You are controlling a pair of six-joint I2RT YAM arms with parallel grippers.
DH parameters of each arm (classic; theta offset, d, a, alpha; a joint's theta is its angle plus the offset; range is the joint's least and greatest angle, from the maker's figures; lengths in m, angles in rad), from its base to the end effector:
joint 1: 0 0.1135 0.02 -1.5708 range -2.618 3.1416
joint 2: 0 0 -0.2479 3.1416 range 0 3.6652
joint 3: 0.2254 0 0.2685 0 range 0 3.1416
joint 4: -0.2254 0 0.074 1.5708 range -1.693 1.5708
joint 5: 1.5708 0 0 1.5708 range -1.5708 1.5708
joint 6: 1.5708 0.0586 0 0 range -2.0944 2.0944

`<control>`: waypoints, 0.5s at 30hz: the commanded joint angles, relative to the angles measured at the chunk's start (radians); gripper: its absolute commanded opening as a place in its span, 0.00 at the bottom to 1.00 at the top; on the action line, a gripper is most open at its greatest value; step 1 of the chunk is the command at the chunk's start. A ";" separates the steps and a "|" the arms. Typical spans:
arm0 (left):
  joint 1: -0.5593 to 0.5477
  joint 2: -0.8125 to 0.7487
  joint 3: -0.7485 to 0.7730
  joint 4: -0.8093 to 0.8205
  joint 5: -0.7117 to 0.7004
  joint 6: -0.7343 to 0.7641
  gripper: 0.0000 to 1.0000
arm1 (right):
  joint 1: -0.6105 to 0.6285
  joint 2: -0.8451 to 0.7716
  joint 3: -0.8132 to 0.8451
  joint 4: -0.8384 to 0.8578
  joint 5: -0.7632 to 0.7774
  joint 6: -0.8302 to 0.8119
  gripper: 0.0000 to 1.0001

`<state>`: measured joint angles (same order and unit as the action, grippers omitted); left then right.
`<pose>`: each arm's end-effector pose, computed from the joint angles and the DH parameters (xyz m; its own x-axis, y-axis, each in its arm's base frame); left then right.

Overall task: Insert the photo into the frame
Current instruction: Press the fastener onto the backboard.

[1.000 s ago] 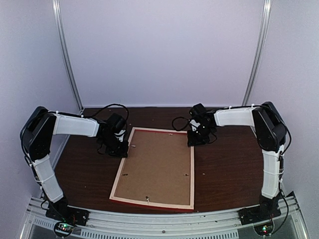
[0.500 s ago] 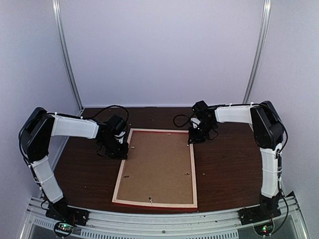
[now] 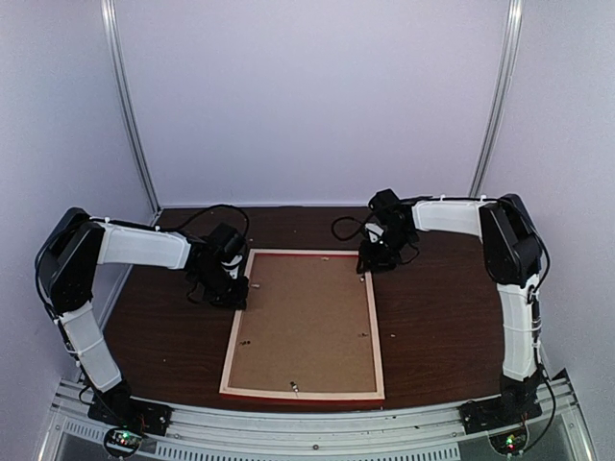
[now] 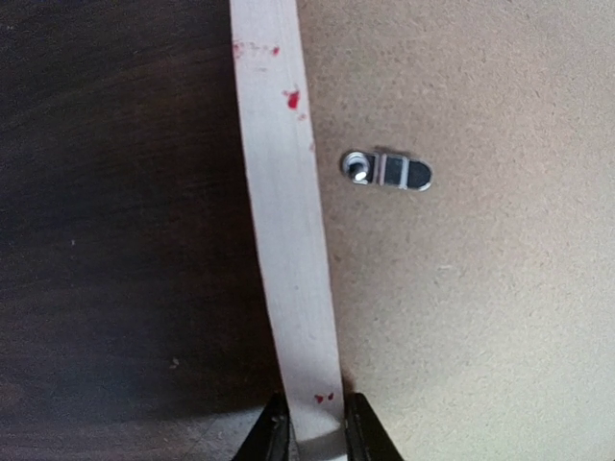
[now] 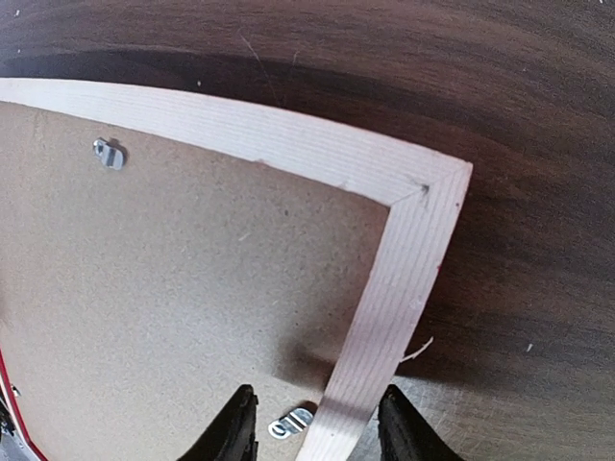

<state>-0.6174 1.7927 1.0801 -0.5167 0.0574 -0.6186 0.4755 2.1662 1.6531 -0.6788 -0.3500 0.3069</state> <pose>0.2885 -0.2090 0.1048 -0.9702 -0.0212 -0.2415 0.0381 0.9705 -0.2383 0.4035 0.2304 0.1227 -0.9514 -0.1707 -0.2564 -0.2679 0.8693 0.4154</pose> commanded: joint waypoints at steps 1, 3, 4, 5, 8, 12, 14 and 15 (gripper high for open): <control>-0.023 -0.021 -0.006 0.003 0.045 0.008 0.23 | -0.001 0.018 0.037 -0.003 -0.009 -0.002 0.44; -0.023 -0.021 -0.003 0.003 0.044 0.010 0.23 | 0.006 0.024 0.036 -0.023 0.027 -0.014 0.44; -0.023 -0.021 -0.003 0.002 0.045 0.010 0.23 | 0.012 0.024 0.035 -0.031 0.046 -0.021 0.44; -0.022 -0.020 -0.001 0.003 0.045 0.010 0.23 | 0.017 0.026 0.035 -0.038 0.069 -0.027 0.44; -0.023 -0.016 0.003 0.000 0.047 0.010 0.23 | 0.033 0.029 0.028 -0.053 0.123 -0.039 0.44; -0.022 -0.013 0.006 0.001 0.047 0.012 0.23 | 0.040 0.022 0.012 -0.054 0.154 -0.043 0.43; -0.022 -0.011 0.007 0.001 0.048 0.011 0.23 | 0.043 0.018 0.007 -0.054 0.169 -0.048 0.42; -0.023 -0.010 0.007 0.001 0.048 0.011 0.23 | 0.045 0.018 0.006 -0.055 0.172 -0.051 0.40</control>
<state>-0.6189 1.7924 1.0801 -0.5201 0.0593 -0.6182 0.5091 2.1841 1.6642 -0.7078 -0.2485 0.2775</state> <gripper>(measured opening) 0.229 0.422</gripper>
